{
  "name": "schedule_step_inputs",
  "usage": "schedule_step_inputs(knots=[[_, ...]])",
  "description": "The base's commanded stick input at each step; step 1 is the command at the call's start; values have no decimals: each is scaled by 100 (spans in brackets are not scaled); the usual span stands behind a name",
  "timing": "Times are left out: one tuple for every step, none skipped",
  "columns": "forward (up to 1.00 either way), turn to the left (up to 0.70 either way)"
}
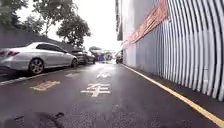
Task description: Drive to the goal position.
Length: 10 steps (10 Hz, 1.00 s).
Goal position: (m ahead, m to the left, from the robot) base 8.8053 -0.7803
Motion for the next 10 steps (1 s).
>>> schedule_step_inputs(knots=[[65,2],[65,2],[65,2],[65,2],[65,2],[65,2],[65,2],[67,1],[69,1],[69,1]])
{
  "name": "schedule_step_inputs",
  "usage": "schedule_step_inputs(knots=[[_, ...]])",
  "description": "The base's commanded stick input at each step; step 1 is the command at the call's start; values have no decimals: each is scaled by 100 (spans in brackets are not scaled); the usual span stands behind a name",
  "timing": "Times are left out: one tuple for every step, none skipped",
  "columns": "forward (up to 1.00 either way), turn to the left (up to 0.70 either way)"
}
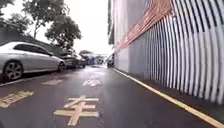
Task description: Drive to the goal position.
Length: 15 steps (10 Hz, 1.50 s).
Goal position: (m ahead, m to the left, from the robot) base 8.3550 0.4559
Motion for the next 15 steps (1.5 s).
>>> schedule_step_inputs(knots=[[69,1],[53,2],[45,3],[45,3],[45,3],[45,3],[54,2],[69,1],[69,1],[69,1],[69,1],[69,1],[69,1],[69,1],[69,1]])
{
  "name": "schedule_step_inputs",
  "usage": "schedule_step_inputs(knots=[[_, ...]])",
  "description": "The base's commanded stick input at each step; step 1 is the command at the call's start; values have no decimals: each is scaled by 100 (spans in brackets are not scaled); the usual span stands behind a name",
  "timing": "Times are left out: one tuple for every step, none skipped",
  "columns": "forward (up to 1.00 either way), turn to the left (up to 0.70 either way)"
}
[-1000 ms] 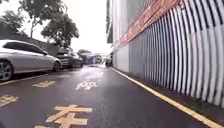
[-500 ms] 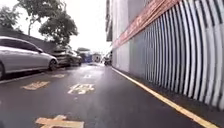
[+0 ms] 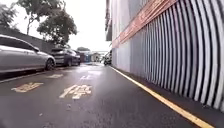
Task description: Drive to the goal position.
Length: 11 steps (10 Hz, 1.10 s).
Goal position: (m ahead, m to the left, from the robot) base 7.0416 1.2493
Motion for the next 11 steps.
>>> schedule_step_inputs(knots=[[69,1],[69,1],[69,1],[69,1],[69,1],[69,1],[69,1],[69,1],[69,1],[69,1],[69,1]])
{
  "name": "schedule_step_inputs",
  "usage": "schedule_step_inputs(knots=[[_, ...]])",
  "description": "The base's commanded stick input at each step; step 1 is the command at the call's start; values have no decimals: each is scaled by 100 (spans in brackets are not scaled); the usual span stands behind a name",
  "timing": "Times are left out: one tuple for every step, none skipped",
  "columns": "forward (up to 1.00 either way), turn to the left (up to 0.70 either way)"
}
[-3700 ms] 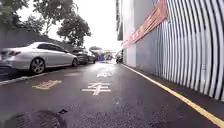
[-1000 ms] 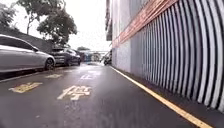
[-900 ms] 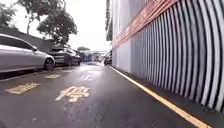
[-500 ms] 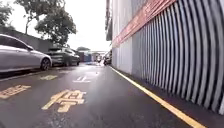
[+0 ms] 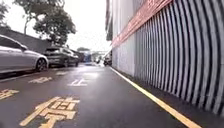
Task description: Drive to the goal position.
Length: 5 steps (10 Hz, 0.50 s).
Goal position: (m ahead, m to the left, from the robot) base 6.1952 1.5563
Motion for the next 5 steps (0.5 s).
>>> schedule_step_inputs(knots=[[69,1],[69,1],[69,1],[69,1],[69,1]])
